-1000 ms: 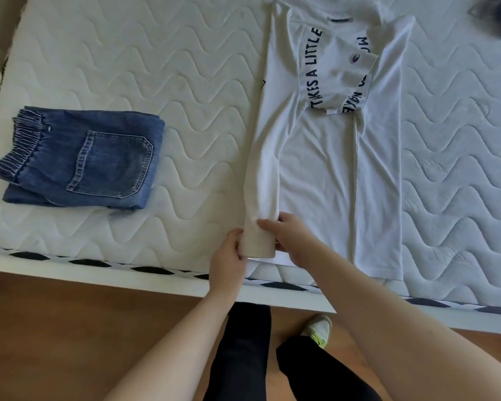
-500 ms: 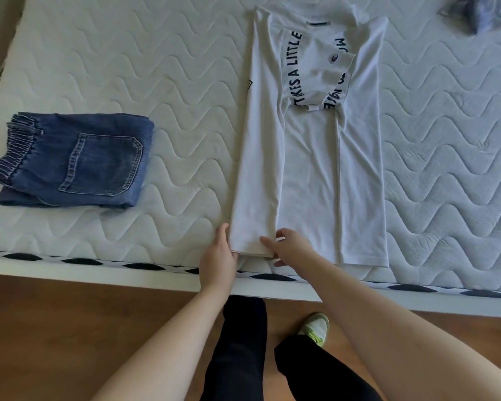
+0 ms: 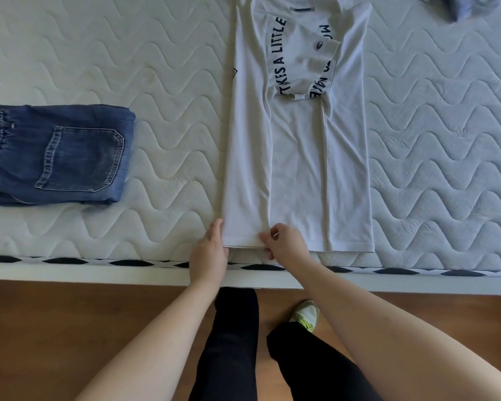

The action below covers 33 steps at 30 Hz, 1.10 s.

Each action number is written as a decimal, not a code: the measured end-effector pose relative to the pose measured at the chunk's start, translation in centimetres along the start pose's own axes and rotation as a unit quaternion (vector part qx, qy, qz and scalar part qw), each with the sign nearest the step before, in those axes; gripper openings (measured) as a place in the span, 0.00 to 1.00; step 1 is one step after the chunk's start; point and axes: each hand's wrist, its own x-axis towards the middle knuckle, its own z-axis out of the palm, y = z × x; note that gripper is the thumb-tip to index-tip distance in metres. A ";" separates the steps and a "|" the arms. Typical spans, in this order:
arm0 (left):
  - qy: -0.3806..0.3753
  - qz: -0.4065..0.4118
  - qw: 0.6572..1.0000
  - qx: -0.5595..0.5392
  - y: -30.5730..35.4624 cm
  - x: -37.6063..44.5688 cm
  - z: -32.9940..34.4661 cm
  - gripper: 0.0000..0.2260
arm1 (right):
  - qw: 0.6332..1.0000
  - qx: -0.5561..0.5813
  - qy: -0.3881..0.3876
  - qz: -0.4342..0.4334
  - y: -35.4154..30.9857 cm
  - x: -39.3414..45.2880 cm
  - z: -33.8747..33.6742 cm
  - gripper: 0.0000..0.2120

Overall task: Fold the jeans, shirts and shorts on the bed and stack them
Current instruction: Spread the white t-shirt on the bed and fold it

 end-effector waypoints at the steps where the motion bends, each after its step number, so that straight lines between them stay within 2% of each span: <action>1: -0.001 0.001 1.000 0.006 -0.1 0.0 0.1 0.27 | 1.000 -0.014 0.001 -0.002 0.0 0.0 0.0 0.10; 7: -0.029 0.001 0.999 0.021 -0.6 -0.2 0.1 0.24 | 0.992 -0.113 0.057 0.010 0.0 0.4 -0.6 0.11; 12: -0.030 0.028 0.999 0.001 -1.2 -0.6 -0.7 0.23 | 0.992 -0.104 0.073 -0.024 1.1 0.8 -2.1 0.10; 15: -0.008 0.035 0.999 -0.040 -0.9 -0.7 -0.9 0.16 | 0.996 -0.059 0.058 -0.033 1.7 0.8 -2.7 0.09; 18: 0.008 -0.073 0.986 -0.151 0.2 0.8 -0.8 0.15 | 0.999 0.041 0.008 -0.021 1.1 1.1 -2.7 0.10; 21: -0.001 -0.156 0.967 -0.199 0.8 3.0 -0.8 0.15 | 0.994 0.095 -0.056 0.008 -0.4 1.6 -1.8 0.11; 25: -0.044 -0.166 0.965 -0.198 0.6 4.6 -0.5 0.11 | 0.993 0.087 -0.085 0.002 -1.7 2.0 0.2 0.05; 29: -0.055 -0.174 0.960 -0.213 -0.2 5.0 -0.6 0.10 | 0.985 0.146 -0.090 0.001 -1.9 2.0 1.3 0.05; 31: -0.073 -0.201 0.941 -0.264 -0.8 4.9 -0.6 0.10 | 0.985 0.153 -0.079 0.014 -1.3 1.8 1.3 0.06; 33: -0.109 -0.236 0.899 -0.353 -0.7 4.6 -0.5 0.11 | 0.989 0.128 -0.062 0.031 -0.4 1.5 1.0 0.08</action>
